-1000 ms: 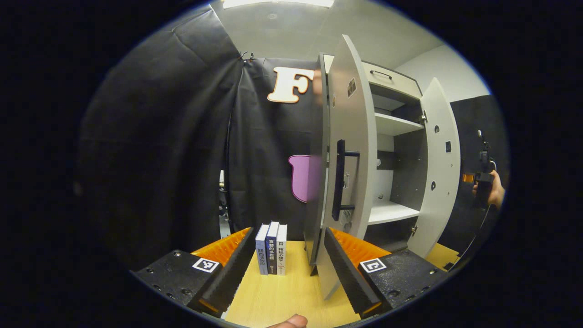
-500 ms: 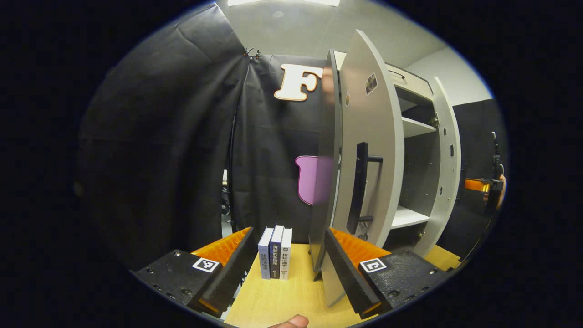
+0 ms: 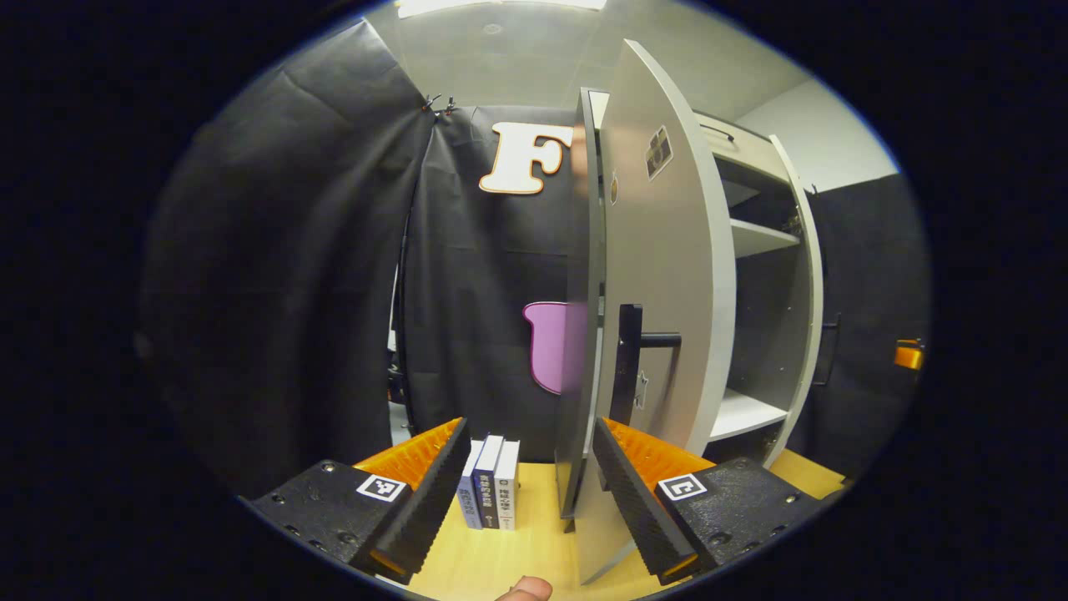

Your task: Grasp the bottle in the cabinet with the left hand and place it on the coaster, then close the right door with the right hand and the left door with the left hand.

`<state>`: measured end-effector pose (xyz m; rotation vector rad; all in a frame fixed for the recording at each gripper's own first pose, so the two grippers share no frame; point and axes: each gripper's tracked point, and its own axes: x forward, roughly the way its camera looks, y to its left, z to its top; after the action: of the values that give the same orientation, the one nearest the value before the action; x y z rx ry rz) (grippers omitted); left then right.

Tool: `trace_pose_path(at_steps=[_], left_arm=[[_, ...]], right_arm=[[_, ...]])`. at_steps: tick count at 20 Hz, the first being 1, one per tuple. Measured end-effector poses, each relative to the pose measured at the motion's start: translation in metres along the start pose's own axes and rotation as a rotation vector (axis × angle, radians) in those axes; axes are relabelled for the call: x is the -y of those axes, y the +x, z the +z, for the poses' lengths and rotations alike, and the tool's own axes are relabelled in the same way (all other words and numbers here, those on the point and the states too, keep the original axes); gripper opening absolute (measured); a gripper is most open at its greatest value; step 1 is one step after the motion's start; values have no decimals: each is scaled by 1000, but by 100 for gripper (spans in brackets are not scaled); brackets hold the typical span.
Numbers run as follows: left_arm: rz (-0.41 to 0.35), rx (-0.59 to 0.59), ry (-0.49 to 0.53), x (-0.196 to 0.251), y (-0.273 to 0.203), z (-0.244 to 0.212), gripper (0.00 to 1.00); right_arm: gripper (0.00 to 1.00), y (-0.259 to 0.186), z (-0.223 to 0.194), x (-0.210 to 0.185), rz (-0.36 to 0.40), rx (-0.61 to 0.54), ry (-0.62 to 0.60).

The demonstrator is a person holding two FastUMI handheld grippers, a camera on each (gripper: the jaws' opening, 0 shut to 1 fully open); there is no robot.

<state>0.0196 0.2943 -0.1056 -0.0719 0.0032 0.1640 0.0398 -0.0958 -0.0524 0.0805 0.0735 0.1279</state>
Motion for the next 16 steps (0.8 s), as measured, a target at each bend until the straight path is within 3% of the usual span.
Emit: trace_pose_path(at_steps=[3,4,5,6,9,10,11,12,14,16], left_arm=[[-4,-47,2,3,3,-5,92],[-6,-59,13,4,3,-4,96],[-12,-62,24,4,3,-3,92],[-25,-57,29,5,3,-2,96],[-63,-51,51,8,4,-2,92],[-66,-51,54,7,4,-2,95],[-66,-54,52,9,3,-3,91],[-71,-52,57,9,3,-2,95],[-73,-44,57,10,4,-1,91],[-79,-39,55,13,7,1,94]], right_arm=[[88,-33,-1,-9,31,32,56],[87,-41,-4,-10,32,35,75],[93,-49,-6,-10,28,35,84],[93,-56,-6,-8,17,42,85],[93,-71,0,-5,2,71,72],[90,-75,-1,-3,-2,69,76],[90,-81,0,-1,-10,61,83],[90,-85,2,3,-19,59,84],[90,-94,6,10,-44,58,68],[93,-101,5,12,-53,62,57]])
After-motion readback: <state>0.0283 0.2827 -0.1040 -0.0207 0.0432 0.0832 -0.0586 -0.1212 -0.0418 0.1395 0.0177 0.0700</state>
